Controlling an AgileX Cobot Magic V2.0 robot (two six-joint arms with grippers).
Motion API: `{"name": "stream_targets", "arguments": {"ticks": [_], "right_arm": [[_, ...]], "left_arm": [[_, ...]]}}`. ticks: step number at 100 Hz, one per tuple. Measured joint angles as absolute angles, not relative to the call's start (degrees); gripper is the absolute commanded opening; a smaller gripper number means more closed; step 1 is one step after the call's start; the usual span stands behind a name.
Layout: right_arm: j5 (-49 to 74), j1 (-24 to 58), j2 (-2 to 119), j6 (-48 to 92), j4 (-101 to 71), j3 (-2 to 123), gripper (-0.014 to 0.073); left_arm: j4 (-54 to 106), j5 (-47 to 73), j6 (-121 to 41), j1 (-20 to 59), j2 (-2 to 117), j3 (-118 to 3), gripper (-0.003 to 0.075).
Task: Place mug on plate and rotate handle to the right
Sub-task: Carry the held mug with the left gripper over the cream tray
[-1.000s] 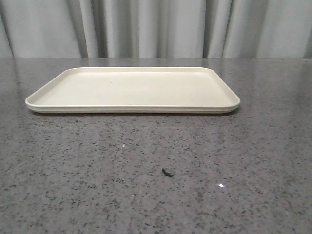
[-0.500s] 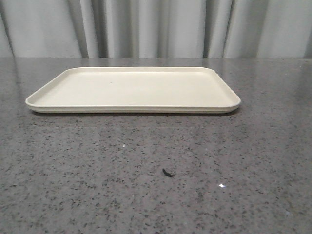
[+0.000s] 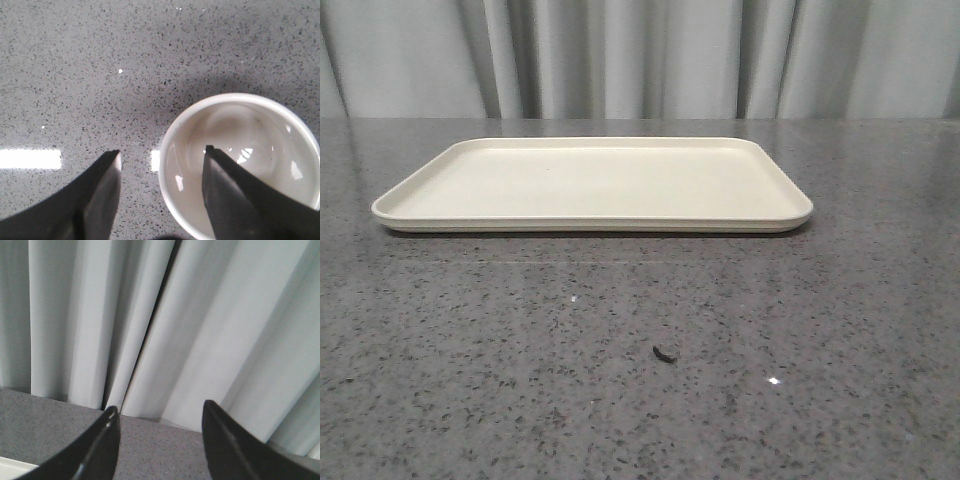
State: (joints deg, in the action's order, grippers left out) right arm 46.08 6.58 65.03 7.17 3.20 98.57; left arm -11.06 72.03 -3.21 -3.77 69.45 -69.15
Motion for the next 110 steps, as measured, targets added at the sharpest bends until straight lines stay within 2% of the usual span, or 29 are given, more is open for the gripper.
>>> {"name": "stream_targets", "arguments": {"ticks": [55, 98, 105, 110], "right_arm": [[46.86, 6.58, 65.03, 7.17, 3.20, 98.57, 0.0384], [47.34, 6.58, 65.03, 7.17, 3.20, 98.57, 0.0384], [47.34, 6.58, 65.03, 7.17, 3.20, 98.57, 0.0384], [47.34, 6.58, 65.03, 7.17, 3.20, 98.57, 0.0384]], "left_arm": [[-10.40, 71.47, -3.21, -3.77, 72.85, -68.67, 0.0370], [-10.27, 70.99, -3.21, -3.77, 72.85, -62.15, 0.0369], [-10.27, 70.47, -3.21, -3.77, 72.85, -61.81, 0.0351], [-10.16, 69.92, -3.21, -3.77, 72.85, -61.50, 0.0304]]}}
